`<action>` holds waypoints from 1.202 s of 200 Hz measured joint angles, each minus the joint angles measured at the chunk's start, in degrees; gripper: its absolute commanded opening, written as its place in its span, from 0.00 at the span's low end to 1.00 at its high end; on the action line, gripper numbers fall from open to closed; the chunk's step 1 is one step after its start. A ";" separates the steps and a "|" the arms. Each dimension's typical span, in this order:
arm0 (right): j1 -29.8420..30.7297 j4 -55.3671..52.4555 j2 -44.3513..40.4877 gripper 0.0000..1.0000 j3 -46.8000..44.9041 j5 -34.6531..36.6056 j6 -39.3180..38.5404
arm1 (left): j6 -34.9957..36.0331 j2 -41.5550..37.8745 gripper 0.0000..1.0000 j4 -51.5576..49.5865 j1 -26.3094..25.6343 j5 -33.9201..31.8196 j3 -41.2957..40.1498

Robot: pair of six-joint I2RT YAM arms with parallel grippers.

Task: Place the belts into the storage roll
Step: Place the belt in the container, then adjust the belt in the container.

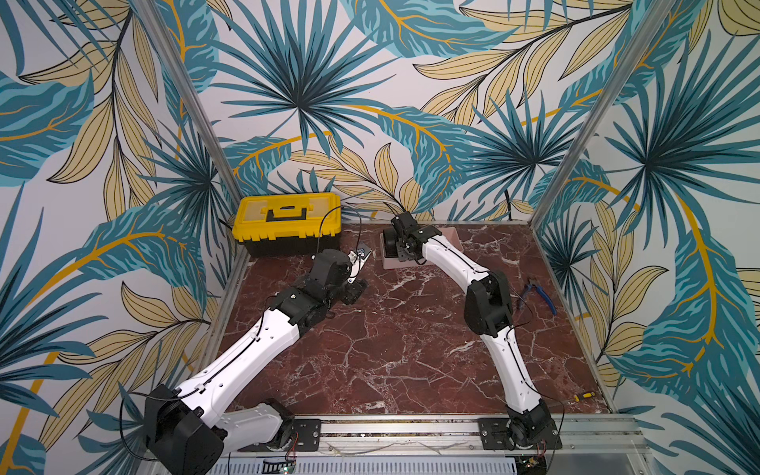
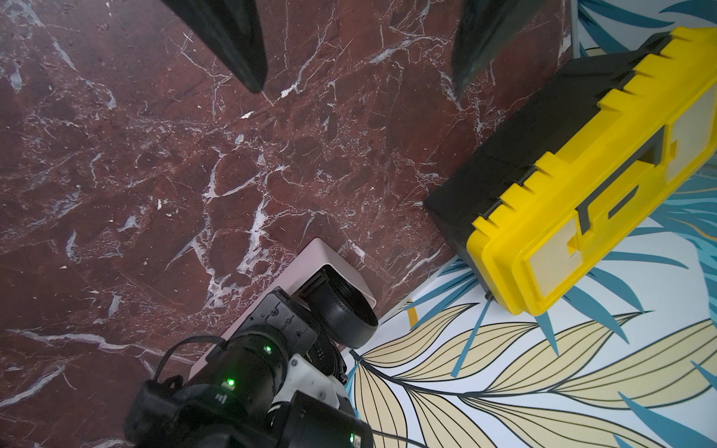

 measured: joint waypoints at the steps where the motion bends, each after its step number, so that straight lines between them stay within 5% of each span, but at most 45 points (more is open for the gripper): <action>1: 0.00 -0.04 -0.02 0.62 0.00 -0.04 0.00 | 0.00 0.00 0.75 0.00 0.00 0.00 0.00; 197: -2.43 -1.33 -16.65 0.73 2.14 -2.43 -4.96 | -0.90 1.66 0.79 1.40 1.27 0.79 0.24; 214: -2.67 0.48 -20.46 0.82 -1.73 -2.14 -6.82 | -1.01 1.66 0.83 1.51 2.91 1.33 0.37; 224: -2.91 2.56 -23.54 0.99 -5.73 -2.03 -8.13 | -1.20 1.66 0.87 1.51 4.31 1.64 0.68; 240: -3.63 6.54 -30.38 1.00 -14.64 -2.08 -10.49 | -1.27 1.62 1.00 1.70 6.82 1.90 1.20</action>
